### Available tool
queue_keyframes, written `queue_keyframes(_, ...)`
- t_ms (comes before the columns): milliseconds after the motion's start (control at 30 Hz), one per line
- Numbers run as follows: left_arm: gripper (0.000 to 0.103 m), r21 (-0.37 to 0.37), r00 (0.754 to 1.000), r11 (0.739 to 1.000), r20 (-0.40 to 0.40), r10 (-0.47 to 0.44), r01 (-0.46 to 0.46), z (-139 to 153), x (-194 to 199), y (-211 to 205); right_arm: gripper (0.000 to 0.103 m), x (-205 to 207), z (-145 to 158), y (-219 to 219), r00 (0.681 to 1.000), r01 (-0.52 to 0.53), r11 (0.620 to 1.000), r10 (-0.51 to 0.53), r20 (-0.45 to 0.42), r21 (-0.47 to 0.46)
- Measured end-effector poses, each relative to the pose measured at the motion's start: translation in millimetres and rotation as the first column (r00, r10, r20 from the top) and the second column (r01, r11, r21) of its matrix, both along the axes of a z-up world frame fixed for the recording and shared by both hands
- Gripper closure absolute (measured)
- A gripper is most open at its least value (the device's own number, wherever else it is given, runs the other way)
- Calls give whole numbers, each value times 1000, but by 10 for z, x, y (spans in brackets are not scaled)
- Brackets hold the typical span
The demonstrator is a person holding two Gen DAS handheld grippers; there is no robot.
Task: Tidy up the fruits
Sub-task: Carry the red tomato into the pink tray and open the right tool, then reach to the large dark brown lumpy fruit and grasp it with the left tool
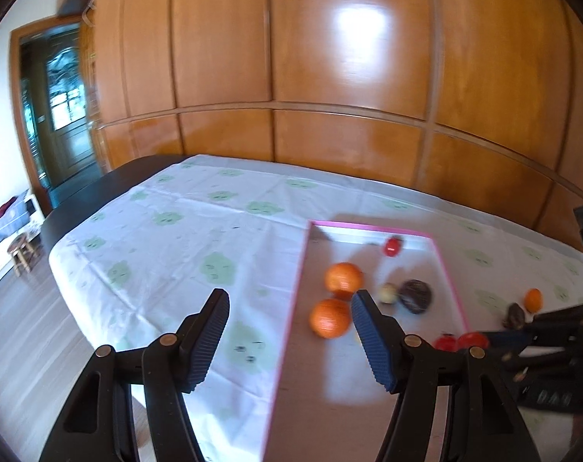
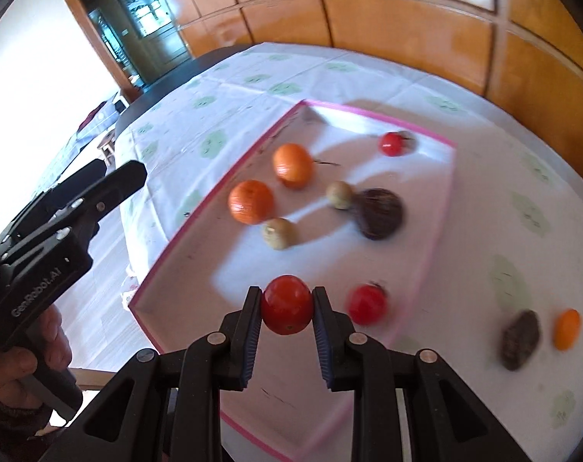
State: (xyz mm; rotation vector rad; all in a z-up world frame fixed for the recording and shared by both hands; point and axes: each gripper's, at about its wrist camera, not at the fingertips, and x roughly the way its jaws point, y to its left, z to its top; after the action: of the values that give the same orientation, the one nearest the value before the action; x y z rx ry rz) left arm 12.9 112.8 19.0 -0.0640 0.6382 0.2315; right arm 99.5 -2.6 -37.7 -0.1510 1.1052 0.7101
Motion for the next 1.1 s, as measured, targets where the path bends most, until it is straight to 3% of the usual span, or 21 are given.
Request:
queue_keyframes(167,36,-10,999,999,-18,46,-47,-64,-14,167,76,31,-110,142,1000,9,1000,-9,3,-5)
queue_keyframes(367,36,-10,999,1000,-43,20,-20,-155,-11,107,72,-8,-36,13,999,34,999,-34,32,2)
queue_keyframes(1100,36,8,982,984,-64,-178,179,-112,-36,-577,71,-162,374,-1246,952,263,965,-258,167,-11)
